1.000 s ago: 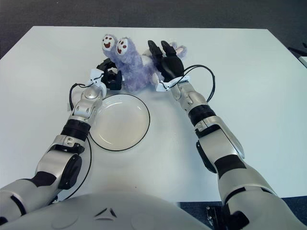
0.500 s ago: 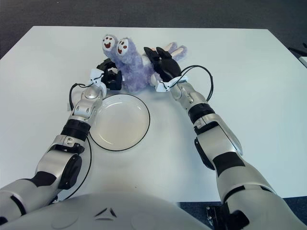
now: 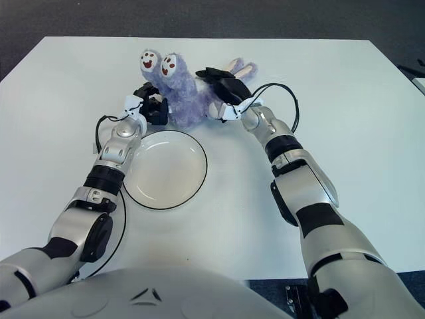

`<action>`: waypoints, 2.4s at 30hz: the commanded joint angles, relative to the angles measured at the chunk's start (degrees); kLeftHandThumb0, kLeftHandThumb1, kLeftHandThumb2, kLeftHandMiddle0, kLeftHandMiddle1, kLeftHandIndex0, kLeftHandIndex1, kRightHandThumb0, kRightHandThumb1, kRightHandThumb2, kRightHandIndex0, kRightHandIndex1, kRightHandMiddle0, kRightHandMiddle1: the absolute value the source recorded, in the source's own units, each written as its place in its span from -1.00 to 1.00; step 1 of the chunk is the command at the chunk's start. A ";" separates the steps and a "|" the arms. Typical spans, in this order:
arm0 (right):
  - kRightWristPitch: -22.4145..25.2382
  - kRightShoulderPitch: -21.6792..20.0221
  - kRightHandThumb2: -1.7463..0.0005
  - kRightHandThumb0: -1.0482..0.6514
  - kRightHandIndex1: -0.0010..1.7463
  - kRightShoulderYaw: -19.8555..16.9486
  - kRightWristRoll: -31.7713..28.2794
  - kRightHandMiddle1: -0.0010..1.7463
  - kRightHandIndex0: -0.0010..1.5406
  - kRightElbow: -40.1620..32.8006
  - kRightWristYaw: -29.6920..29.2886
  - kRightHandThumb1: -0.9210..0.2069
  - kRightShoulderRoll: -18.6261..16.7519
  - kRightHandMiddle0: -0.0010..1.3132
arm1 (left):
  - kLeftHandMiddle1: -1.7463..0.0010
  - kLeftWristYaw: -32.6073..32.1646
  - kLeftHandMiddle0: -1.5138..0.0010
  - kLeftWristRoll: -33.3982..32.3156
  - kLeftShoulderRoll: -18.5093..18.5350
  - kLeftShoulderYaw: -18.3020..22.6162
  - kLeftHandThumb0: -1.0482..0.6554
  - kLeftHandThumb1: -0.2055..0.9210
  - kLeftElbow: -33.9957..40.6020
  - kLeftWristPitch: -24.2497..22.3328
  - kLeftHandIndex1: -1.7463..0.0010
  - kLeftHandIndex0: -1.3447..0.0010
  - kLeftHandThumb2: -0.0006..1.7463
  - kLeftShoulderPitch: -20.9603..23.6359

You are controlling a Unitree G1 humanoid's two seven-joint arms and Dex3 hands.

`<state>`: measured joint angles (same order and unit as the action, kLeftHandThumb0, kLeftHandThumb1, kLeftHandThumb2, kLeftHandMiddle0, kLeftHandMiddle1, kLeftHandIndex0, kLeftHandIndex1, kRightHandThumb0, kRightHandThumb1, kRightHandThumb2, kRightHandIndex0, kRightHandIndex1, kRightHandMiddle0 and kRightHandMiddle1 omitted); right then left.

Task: Put the doll into the plate.

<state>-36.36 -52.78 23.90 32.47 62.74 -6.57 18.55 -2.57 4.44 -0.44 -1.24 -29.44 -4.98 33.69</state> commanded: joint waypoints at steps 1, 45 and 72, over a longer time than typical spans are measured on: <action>-0.77 -0.34 -0.23 -0.19 -0.16 0.34 0.02 0.15 -0.78 1.82 1.97 0.22 -0.31 -1.00 | -1.00 0.43 0.22 -0.17 0.03 -0.12 0.22 -0.29 -0.41 -0.38 -0.99 0.14 0.67 0.56; -2.53 1.09 -0.78 0.24 0.46 -3.12 -1.73 1.00 0.32 9.65 -16.30 0.69 -3.48 0.08 | -1.00 2.92 0.25 -2.99 0.71 0.99 0.22 -0.23 -0.43 2.71 -1.00 0.18 0.63 -0.56; -1.76 1.09 -0.83 0.24 0.52 -5.29 -2.65 1.00 0.32 2.66 -17.30 0.73 -1.82 0.09 | -1.00 8.53 0.35 -8.48 7.99 8.45 0.22 -0.05 -0.62 11.08 -1.00 0.29 0.50 -4.13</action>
<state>-38.07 -52.61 19.26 30.35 67.17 -24.67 15.53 7.20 -4.06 6.76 6.21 -28.57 4.80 30.21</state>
